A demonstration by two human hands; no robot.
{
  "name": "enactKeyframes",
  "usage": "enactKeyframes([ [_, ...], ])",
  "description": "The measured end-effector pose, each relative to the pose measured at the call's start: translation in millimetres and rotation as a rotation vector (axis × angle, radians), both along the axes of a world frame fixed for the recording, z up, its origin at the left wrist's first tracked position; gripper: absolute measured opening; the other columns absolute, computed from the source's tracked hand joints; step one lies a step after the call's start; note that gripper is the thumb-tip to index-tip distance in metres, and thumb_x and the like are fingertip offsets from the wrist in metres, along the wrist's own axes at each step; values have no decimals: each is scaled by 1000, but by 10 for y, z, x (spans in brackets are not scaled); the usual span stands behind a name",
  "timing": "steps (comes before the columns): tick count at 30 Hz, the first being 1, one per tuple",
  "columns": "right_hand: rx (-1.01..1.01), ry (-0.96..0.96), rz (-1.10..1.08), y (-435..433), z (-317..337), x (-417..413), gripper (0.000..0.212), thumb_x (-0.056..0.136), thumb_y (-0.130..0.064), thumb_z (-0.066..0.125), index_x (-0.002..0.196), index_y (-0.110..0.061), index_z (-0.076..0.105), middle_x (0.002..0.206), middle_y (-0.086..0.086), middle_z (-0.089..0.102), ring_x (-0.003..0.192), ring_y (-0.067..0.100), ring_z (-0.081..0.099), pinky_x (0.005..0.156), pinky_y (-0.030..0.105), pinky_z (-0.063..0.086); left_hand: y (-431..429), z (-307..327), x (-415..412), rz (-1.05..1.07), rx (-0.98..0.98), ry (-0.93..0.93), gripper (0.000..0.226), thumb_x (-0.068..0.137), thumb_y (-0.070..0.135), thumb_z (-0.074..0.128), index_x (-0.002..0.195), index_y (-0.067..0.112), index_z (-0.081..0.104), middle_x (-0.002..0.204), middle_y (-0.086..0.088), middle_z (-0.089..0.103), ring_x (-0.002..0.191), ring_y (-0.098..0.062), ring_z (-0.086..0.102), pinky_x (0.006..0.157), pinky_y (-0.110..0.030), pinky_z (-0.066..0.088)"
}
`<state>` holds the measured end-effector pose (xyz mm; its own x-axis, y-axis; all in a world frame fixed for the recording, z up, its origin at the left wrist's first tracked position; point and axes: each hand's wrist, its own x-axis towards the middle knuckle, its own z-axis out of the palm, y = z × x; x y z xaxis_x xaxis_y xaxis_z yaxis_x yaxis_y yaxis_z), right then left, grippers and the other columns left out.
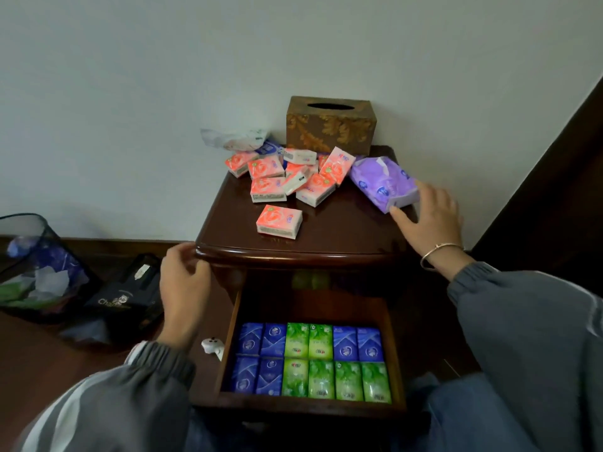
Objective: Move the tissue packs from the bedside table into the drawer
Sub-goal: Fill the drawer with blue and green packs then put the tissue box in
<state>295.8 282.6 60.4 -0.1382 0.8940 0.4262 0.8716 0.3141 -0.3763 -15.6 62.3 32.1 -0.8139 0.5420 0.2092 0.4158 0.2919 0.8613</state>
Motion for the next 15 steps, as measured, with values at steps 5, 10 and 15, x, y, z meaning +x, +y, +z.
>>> enactKeyframes([
  [5, -259, -130, 11, 293, -171, -309, 80, 77, -69, 50, 142, -30, 29, 154, 5, 20, 142, 34, 13, 110, 57, 22, 527, 506, 100, -186, 104, 245, 30, 87, 8, 50, 116, 16, 52, 111, 1, 52, 89, -13, 55, 78, -32, 47],
  [10, -255, -68, -22, 364, -353, -400, 72, 81, -63, 50, 140, -28, 32, 151, 7, 27, 143, 35, 8, 110, 56, 23, 1107, 721, 142, -330, 84, 458, 32, 86, 10, 51, 117, 12, 54, 111, 0, 51, 98, -16, 56, 81, -28, 45],
  [15, -179, -48, -47, 354, -379, -412, 64, 84, -55, 51, 136, -20, 39, 143, 12, 36, 141, 39, 15, 106, 53, 30, 1895, 849, 239, -475, -30, 733, 38, 86, 12, 55, 124, 9, 51, 123, -10, 53, 112, -26, 51, 93, -33, 41],
])
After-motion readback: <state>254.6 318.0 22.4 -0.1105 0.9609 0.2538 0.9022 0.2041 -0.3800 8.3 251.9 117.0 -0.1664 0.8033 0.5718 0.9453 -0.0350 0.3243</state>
